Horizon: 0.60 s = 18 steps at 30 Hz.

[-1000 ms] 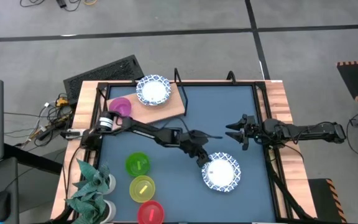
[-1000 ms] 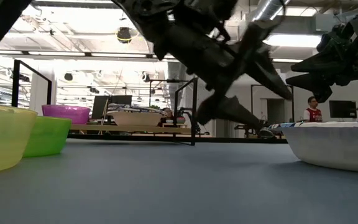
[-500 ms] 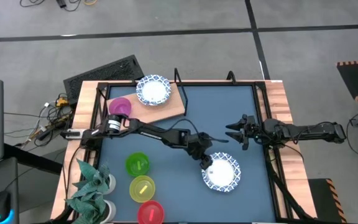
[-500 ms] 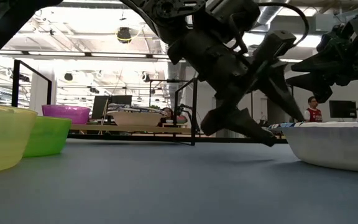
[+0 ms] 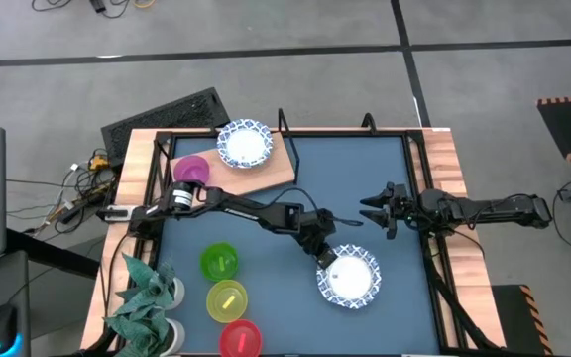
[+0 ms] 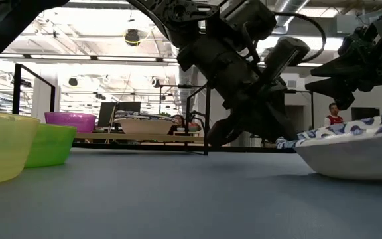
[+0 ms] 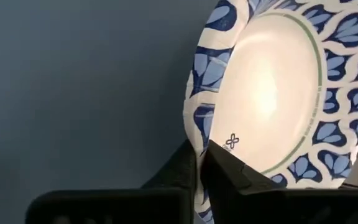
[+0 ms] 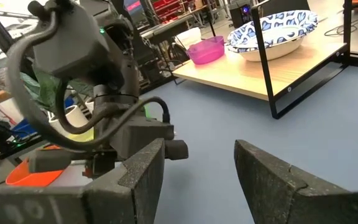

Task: Place and stack bowls onto a shelf
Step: Stack the white-blue bowl on top of the other white-blue bowls on the shelf

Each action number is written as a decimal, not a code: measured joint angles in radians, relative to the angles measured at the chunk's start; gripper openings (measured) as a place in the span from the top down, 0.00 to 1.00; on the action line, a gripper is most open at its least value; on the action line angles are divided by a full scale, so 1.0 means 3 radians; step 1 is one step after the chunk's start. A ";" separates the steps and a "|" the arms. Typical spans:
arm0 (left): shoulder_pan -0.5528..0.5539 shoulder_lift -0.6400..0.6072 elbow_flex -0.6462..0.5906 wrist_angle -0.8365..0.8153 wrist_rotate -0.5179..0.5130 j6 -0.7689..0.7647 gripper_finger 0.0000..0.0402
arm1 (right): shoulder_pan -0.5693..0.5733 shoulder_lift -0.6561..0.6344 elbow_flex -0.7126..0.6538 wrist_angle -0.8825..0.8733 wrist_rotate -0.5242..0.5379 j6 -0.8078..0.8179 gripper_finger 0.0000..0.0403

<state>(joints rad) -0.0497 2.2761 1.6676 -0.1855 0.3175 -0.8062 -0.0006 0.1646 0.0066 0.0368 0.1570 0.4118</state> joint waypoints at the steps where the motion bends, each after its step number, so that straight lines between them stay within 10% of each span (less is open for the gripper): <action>1: 0.0009 -0.0012 0.0000 -0.0036 0.0067 -0.0020 0.99 | 0.0000 0.0000 -0.0001 0.0000 0.0000 0.0000 0.45; 18: 0.0412 -0.1489 -0.0004 -0.1510 -0.0175 0.0490 1.00 | -0.0004 0.0000 -0.0001 0.0001 0.0009 0.0000 0.45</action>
<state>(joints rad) 0.0740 1.8294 1.6665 -0.6385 0.2650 -0.6591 -0.0017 0.1646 0.0063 0.0372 0.1596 0.4118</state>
